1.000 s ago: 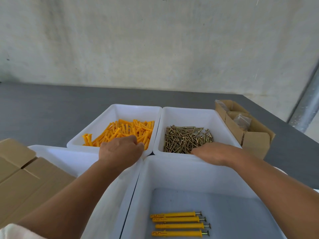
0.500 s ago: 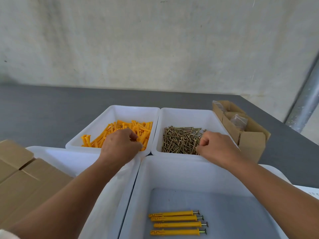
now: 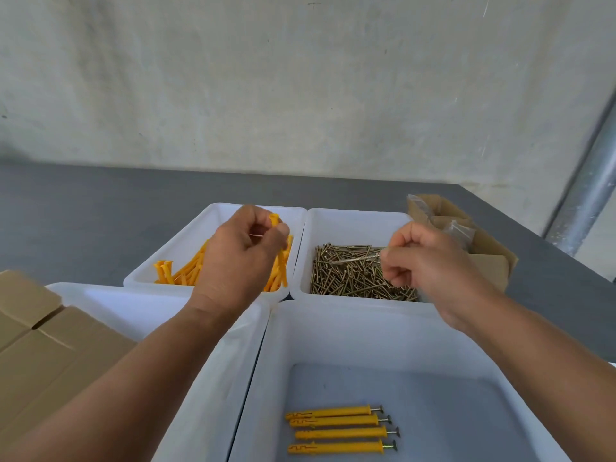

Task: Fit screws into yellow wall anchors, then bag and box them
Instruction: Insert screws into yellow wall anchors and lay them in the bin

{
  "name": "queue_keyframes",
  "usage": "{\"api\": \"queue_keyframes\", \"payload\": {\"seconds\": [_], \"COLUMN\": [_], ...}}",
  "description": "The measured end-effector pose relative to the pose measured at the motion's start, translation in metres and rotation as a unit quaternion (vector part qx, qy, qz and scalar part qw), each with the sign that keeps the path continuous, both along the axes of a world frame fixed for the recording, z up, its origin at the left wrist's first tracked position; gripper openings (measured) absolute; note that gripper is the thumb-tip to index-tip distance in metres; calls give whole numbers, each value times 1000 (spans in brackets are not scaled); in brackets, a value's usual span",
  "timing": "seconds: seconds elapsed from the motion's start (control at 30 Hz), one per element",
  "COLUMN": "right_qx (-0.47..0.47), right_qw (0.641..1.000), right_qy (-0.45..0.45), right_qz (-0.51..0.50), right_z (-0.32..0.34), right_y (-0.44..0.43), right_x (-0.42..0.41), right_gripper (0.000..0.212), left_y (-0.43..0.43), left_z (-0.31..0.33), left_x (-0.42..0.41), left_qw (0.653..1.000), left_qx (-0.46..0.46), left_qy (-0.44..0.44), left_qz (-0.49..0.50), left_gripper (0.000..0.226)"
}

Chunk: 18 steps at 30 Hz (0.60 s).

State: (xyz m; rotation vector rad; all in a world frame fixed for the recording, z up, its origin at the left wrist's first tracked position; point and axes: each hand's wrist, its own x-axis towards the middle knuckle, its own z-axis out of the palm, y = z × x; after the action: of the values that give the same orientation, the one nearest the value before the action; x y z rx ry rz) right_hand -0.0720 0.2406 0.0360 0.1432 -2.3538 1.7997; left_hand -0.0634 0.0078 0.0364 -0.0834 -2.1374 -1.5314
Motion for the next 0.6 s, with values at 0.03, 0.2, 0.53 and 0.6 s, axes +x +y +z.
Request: {"api": "queue_keyframes", "payload": {"seconds": [0.03,0.2,0.53,0.6], "right_qx": [-26,-98,107,221], "right_qw": [1000,992,990,970], "right_qy": [1,-7,11,38], "right_qz": [18,81,89,92], "right_z": [3,8,5,3], "right_y": [-3,-12,-11,-13], "right_x": [3,14,21,23], "right_gripper": [16,22,13,14], "left_y": [4,17,17,18], "left_z": [2,-1,-2,-3], "left_x": [3,11,12,13], "left_qw": [999,977,935,939], "left_qx": [24,75,162,145], "left_qy": [-21,-115,-210,-209], "left_qz": [-43,-163,-236,-232], "left_gripper": [11,9,10,9]}}
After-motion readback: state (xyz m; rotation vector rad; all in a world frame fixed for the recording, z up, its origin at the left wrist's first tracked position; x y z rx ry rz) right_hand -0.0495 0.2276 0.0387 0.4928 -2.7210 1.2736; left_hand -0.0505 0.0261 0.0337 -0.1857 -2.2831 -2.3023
